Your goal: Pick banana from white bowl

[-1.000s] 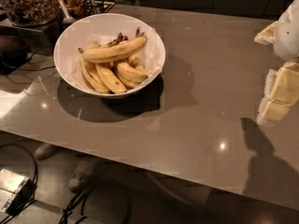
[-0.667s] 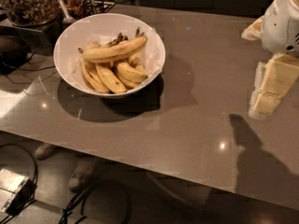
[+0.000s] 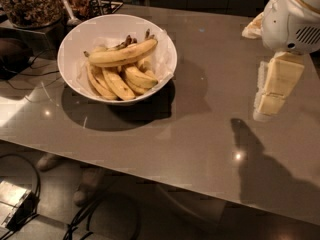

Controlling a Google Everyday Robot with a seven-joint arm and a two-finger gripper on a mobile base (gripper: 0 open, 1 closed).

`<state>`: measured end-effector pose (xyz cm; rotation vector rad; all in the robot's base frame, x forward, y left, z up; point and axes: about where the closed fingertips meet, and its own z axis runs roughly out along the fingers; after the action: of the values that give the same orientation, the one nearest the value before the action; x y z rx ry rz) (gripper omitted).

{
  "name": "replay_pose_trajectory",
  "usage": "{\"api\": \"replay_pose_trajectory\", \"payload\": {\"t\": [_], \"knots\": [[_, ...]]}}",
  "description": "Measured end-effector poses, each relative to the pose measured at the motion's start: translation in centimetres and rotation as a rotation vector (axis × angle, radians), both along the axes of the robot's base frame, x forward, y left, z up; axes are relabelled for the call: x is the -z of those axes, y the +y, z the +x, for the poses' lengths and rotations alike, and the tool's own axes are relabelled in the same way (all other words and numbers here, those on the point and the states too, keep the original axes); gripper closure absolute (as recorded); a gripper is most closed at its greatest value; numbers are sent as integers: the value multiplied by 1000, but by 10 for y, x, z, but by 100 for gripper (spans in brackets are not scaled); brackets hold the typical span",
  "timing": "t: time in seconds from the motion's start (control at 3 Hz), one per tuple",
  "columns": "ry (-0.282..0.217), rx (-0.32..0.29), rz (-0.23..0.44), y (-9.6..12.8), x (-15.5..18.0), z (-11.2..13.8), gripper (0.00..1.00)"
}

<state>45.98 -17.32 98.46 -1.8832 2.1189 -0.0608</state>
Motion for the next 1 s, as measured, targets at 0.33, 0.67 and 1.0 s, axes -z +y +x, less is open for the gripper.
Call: {"api": "replay_pose_trajectory", "payload": {"t": [0.33, 0.67, 1.0], "knots": [[-37, -39, -15, 39, -3, 21, 0], [-55, -108, -31, 93, -12, 51, 0], [-71, -94, -23, 91, -12, 49, 0]]}}
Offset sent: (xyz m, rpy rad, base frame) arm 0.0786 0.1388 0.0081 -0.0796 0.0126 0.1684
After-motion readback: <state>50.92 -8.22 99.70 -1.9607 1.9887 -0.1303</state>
